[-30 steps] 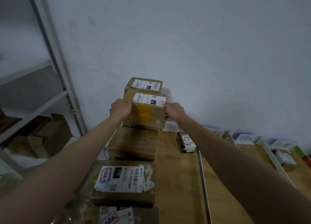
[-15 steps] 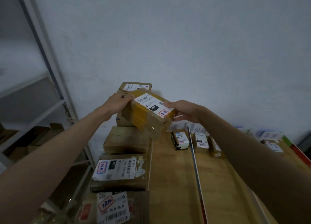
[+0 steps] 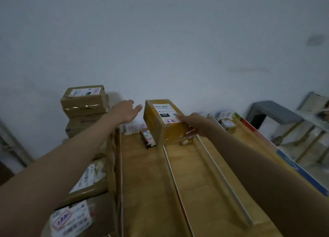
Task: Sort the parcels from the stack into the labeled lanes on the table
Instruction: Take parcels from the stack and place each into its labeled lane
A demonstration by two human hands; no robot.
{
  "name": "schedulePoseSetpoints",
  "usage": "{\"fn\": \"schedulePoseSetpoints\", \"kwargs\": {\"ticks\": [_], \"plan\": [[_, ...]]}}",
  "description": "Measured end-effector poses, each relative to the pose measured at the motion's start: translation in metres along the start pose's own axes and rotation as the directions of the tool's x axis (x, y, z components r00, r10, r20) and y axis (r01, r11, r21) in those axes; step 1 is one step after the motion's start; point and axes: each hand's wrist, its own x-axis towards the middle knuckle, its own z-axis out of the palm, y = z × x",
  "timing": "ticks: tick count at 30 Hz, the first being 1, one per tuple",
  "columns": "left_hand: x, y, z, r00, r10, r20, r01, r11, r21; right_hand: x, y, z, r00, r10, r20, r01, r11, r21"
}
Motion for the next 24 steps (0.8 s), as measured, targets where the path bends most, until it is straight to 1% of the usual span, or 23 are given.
{"fn": "schedulePoseSetpoints", "kwargs": {"ticks": [2, 4, 7, 9, 13, 18, 24], "plan": [[0.0, 0.032, 0.02, 0.996, 0.085, 0.018, -0.086, 0.987, 0.136, -0.012, 0.031, -0.025, 0.998, 0.035, -0.057, -0.033, 0.999, 0.038], [-0.003, 0.066, 0.039, 0.987, 0.161, 0.023, -0.162, 0.961, 0.225, -0.024, 0.059, -0.053, 0.993, 0.061, -0.105, -0.055, 0.997, 0.062], [-0.012, 0.121, 0.069, 0.969, 0.246, 0.01, -0.237, 0.922, 0.307, -0.042, 0.099, -0.1, 0.981, 0.111, -0.157, -0.104, 0.993, 0.054], [-0.024, 0.158, 0.093, 0.959, 0.283, -0.008, -0.266, 0.909, 0.32, -0.052, 0.127, -0.134, 0.971, 0.138, -0.197, -0.13, 0.99, 0.053], [-0.055, 0.23, 0.153, 0.957, 0.289, -0.031, -0.27, 0.924, 0.269, -0.07, 0.187, -0.203, 0.959, 0.151, -0.24, -0.144, 0.989, 0.046], [-0.089, 0.306, 0.223, 0.973, 0.232, 0.01, -0.226, 0.933, 0.28, -0.09, 0.257, -0.277, 0.947, 0.15, -0.283, -0.136, 0.988, 0.067], [-0.097, 0.37, 0.267, 0.972, 0.233, 0.03, -0.232, 0.927, 0.293, -0.098, 0.303, -0.34, 0.933, 0.164, -0.321, -0.147, 0.986, 0.076]]}}
